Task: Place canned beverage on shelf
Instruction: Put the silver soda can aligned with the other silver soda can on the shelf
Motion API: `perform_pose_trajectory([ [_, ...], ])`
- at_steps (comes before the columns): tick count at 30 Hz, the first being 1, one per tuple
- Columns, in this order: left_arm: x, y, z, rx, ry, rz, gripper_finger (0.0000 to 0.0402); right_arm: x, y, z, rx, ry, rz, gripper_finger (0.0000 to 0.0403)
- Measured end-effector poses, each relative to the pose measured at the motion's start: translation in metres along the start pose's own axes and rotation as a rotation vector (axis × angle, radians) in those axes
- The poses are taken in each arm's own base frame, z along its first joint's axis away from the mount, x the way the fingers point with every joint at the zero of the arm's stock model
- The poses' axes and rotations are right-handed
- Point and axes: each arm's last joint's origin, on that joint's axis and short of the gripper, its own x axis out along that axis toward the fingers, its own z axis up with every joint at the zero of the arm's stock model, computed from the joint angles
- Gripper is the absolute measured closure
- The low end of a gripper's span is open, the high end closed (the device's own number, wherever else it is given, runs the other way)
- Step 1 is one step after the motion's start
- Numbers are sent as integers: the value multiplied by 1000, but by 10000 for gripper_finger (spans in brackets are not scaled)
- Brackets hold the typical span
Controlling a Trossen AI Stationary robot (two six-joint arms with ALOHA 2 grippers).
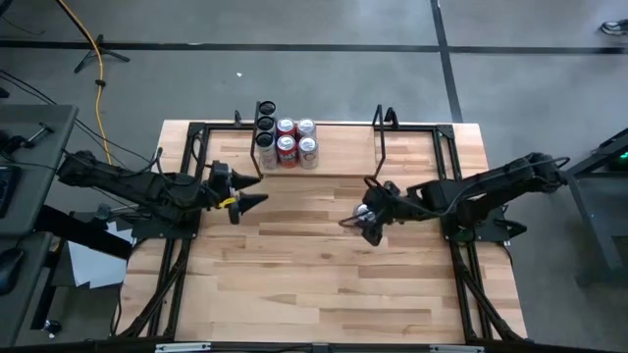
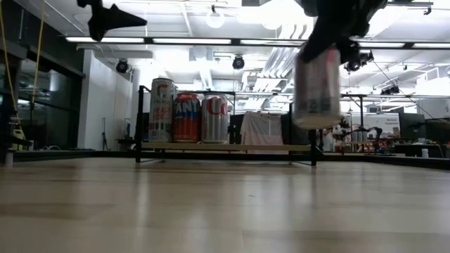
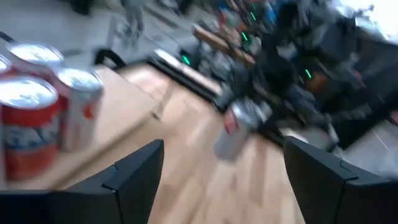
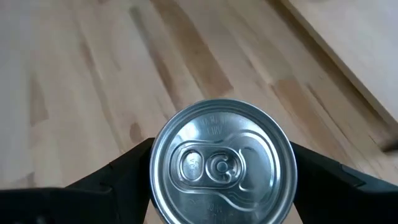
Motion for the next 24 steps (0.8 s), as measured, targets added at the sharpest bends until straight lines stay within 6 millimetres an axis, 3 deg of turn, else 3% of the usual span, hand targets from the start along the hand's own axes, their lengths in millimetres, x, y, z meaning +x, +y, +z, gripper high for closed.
perform_pose_trajectory([
  [6,10,-7,6,-54,-137,54,116,7,-9,24,-144,-96,150,111],
  [12,17,-7,13,-32,-196,59,116,-7,-20,61,-201,-247,148,111],
  [17,21,2,18,88,-202,89,116,-22,-32,91,-137,-376,127,111],
  [24,25,20,32,213,-168,-26,117,-33,-49,118,2,-434,29,111],
])
